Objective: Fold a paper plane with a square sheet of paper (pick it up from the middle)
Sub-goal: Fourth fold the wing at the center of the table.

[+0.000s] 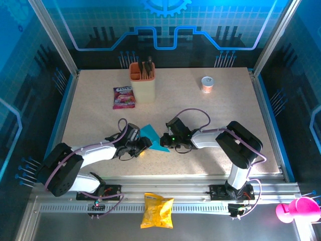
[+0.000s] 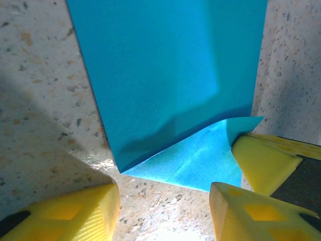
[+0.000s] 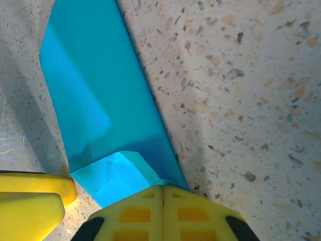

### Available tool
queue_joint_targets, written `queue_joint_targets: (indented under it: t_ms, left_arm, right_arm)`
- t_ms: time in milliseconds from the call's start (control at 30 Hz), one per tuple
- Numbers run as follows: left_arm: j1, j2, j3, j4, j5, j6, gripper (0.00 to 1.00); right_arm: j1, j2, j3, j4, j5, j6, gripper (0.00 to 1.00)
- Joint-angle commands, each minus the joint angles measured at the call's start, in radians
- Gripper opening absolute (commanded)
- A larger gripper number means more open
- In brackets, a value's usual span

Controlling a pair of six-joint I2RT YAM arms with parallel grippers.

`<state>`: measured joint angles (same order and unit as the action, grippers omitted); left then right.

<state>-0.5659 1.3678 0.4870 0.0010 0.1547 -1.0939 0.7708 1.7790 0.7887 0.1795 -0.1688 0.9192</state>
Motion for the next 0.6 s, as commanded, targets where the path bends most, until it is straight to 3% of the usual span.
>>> queue_joint_targets:
  t_ms: [0, 567]
  left_arm:
    - [0.001, 0.034, 0.043, 0.064, -0.022, 0.006, 0.50]
    - [0.003, 0.013, 0.058, 0.039, -0.046, 0.018, 0.44]
  right_arm:
    - [-0.007, 0.057, -0.046, -0.087, 0.002, 0.007, 0.00]
    - [-0.016, 0.082, -0.054, -0.066, -0.010, 0.009, 0.00]
